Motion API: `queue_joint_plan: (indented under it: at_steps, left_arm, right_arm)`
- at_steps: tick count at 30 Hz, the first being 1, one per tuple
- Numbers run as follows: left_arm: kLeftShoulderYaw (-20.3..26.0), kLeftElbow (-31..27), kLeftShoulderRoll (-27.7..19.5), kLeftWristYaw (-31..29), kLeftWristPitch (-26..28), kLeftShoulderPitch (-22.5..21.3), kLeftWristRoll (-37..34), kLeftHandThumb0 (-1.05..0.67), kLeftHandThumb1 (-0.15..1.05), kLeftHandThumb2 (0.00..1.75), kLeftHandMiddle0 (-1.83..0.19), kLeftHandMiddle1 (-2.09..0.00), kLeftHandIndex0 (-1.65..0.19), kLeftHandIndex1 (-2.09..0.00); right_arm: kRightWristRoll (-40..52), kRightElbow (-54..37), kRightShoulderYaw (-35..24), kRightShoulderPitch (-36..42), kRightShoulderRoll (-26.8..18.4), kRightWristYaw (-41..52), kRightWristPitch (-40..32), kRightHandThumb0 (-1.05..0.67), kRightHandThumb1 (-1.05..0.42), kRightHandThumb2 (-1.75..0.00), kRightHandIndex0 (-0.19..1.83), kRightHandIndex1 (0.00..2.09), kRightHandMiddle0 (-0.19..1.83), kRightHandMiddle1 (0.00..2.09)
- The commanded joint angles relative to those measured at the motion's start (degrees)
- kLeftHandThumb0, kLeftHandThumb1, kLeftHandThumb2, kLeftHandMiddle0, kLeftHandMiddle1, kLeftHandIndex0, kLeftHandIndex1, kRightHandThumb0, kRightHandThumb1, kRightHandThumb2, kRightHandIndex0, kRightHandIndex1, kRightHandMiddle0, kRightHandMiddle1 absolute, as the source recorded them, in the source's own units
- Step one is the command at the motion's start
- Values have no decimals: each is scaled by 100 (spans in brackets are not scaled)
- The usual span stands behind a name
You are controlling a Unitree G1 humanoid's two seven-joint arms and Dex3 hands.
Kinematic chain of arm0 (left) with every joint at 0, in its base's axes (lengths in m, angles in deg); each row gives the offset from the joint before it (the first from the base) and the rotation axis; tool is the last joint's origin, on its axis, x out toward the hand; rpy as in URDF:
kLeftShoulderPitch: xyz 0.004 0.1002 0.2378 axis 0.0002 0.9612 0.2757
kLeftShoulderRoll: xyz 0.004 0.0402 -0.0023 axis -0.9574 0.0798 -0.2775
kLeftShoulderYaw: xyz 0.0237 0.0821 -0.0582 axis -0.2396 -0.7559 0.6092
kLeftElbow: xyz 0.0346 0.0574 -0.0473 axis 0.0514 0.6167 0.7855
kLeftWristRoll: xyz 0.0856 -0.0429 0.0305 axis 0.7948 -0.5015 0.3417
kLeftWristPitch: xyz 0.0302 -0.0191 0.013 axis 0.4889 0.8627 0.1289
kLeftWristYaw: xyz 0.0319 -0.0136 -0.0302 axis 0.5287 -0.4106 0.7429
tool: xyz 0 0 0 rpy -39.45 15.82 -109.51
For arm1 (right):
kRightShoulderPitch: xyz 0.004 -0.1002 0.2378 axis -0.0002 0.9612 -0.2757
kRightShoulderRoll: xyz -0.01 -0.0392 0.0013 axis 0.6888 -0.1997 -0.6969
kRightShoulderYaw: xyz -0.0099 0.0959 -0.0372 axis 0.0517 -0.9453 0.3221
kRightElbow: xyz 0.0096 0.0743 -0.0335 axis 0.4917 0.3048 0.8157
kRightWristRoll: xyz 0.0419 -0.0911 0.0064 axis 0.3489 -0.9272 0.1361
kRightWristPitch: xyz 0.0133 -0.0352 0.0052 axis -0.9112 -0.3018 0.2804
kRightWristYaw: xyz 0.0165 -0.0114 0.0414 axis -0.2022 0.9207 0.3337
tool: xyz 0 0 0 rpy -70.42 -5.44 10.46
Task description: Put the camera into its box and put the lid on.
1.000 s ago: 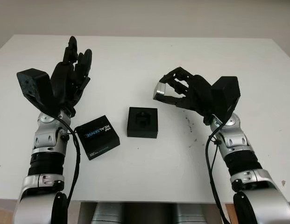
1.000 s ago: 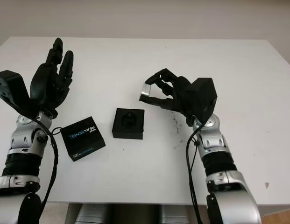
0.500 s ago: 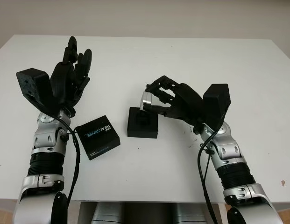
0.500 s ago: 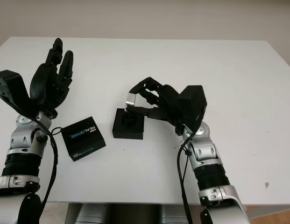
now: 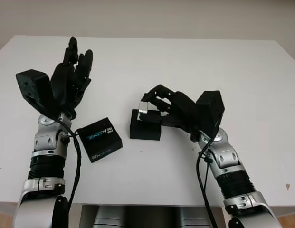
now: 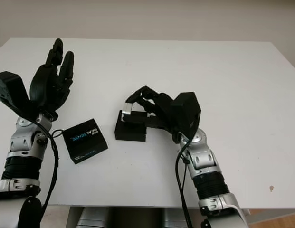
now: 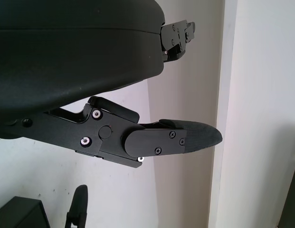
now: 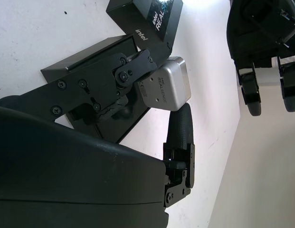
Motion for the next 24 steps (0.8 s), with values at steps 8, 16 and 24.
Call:
queue_joint_plan:
  at_steps: [8, 16, 24]
  left_arm:
    - [12, -126, 15, 9, 21, 39, -37, -64, 105, 42, 19, -2, 19, 0]
    - [24, -222, 59, 36, 49, 73, -61, -63, 105, 42, 19, -4, 19, 0]
    - [38, -193, 86, 42, 1, 84, -55, -63, 105, 41, 19, -3, 19, 0]
  right_arm:
    - [-139, 607, 63, -107, 159, -104, 384, -44, -92, -5, 22, 5, 29, 175]
    - [-353, 892, 167, -172, 150, -178, 606, -43, -91, -5, 23, 6, 27, 178]
    - [-543, 984, 222, -121, 70, -100, 882, -44, -90, -5, 25, 7, 30, 178]
